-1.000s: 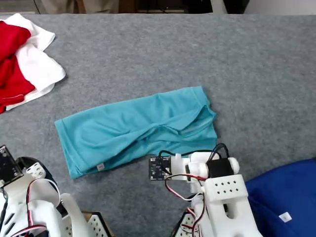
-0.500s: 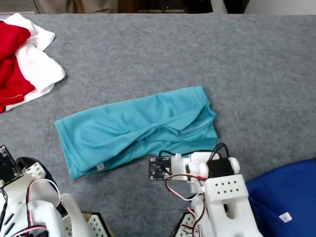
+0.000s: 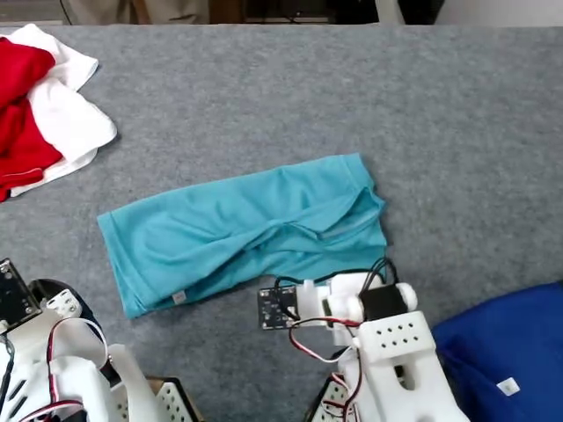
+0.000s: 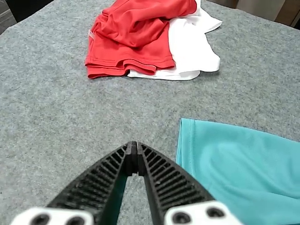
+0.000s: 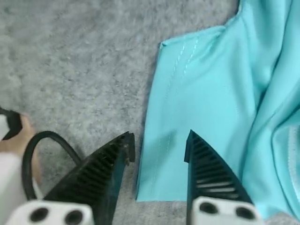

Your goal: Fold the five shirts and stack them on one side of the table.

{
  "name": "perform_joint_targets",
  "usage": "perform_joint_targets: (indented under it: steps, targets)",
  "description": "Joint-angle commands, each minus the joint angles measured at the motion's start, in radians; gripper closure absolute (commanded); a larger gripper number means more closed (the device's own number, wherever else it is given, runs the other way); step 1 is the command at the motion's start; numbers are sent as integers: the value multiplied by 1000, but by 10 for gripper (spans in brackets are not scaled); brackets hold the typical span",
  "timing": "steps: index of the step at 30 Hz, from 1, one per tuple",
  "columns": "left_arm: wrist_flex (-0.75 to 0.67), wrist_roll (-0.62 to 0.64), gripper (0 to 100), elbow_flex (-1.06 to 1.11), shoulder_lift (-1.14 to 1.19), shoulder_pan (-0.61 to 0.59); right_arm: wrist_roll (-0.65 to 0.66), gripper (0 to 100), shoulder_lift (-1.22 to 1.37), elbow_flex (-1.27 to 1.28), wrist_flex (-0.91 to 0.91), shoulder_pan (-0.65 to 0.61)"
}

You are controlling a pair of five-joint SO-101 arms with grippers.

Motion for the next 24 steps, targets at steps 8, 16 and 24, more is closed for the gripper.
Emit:
perform_joint_targets:
  steps: [8,16,24]
  targets:
    - [-5,0,976,3,21,2,-17,804,-5,88,-54,-5]
    - [-5,-2,976,3,21,-3,-17,804,-5,94,-55,-5]
    - [-5,-2,976,3,21,-3,-18,876,-8,94,-29,-5]
